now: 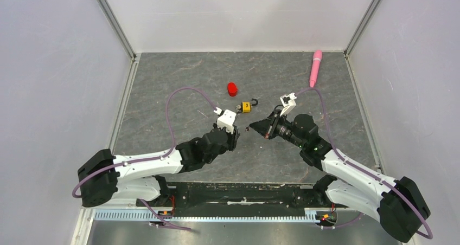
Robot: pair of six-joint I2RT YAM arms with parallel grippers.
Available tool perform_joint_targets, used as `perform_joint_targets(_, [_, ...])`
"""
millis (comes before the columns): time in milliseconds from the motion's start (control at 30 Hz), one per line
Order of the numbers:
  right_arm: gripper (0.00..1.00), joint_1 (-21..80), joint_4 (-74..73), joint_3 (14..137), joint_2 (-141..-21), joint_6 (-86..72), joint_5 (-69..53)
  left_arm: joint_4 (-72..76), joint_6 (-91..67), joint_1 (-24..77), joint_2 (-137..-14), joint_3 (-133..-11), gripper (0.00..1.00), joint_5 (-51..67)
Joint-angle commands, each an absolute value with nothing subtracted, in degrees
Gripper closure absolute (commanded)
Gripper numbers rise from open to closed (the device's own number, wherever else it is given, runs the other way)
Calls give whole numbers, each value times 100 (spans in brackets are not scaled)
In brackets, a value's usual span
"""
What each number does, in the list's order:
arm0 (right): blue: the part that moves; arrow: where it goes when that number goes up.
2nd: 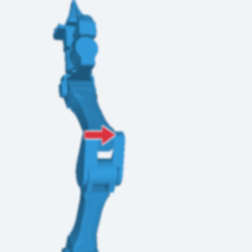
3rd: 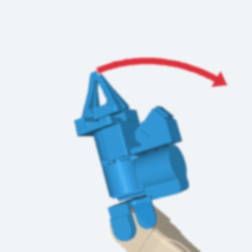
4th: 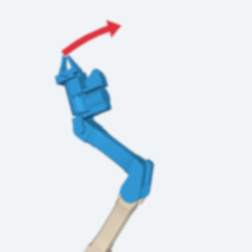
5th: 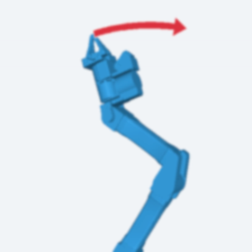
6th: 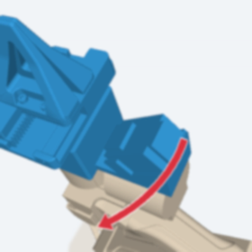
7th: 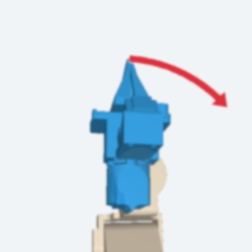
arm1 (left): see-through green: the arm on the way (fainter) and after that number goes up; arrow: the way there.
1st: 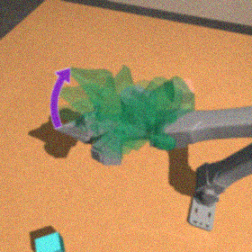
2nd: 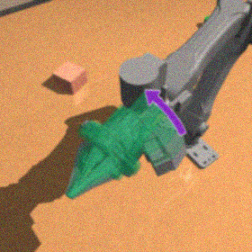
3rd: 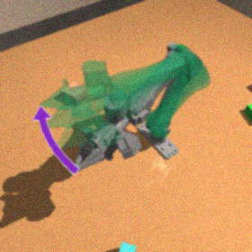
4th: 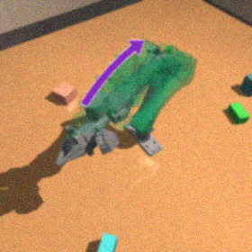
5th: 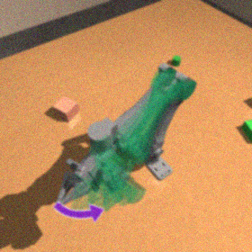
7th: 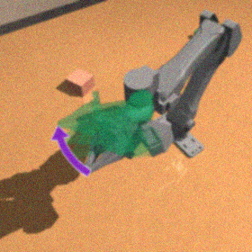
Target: Unlock with the key
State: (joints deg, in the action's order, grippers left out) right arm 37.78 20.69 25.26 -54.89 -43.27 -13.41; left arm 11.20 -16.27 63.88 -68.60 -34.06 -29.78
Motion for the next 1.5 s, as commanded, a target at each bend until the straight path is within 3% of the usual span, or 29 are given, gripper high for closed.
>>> perform_joint_targets(0, [100,3810,2155,2669,-5453,-3781,-1203,-146,-3577,6396,-6535,-3745,45,-2602])
perform_joint_targets(100, [100,3807,2147,2691,-5573,-3576,-1034,-661,-4360,6340,-6367,-3770,33,-2443])
perform_joint_targets(167, [100,3805,2087,2751,-5801,-3378,-1048,-1118,-4645,6242,-6254,-3832,31,-2498])
perform_joint_targets(333, [100,3806,2102,2892,-6573,-2547,-1028,-2252,-4918,5798,-5900,-3971,29,-2710])
perform_joint_targets(600, [100,4052,1996,2941,-7147,-1041,203,-3023,-4992,5180,-5122,-3739,28,-2739])
perform_joint_targets(1133, [93,6484,1394,3137,-8030,-372,1798,-3459,-4805,5001,-4533,-3750,28,-3119])
perform_joint_targets(1200, [88,6699,1158,3279,-8081,-551,1779,-3476,-4808,5001,-4510,-3746,28,-3096])
perform_joint_targets(1267, [72,6766,963,3389,-8033,-739,1557,-3502,-4799,5001,-4498,-3744,28,-3072])
perform_joint_targets(1333, [65,6768,763,3468,-7903,-919,1384,-3508,-4790,5001,-4496,-3740,28,-3044])
perform_joint_targets(1467, [60,6665,92,3650,-7597,-1169,1637,-3450,-4689,5001,-4546,-3767,28,-2879])
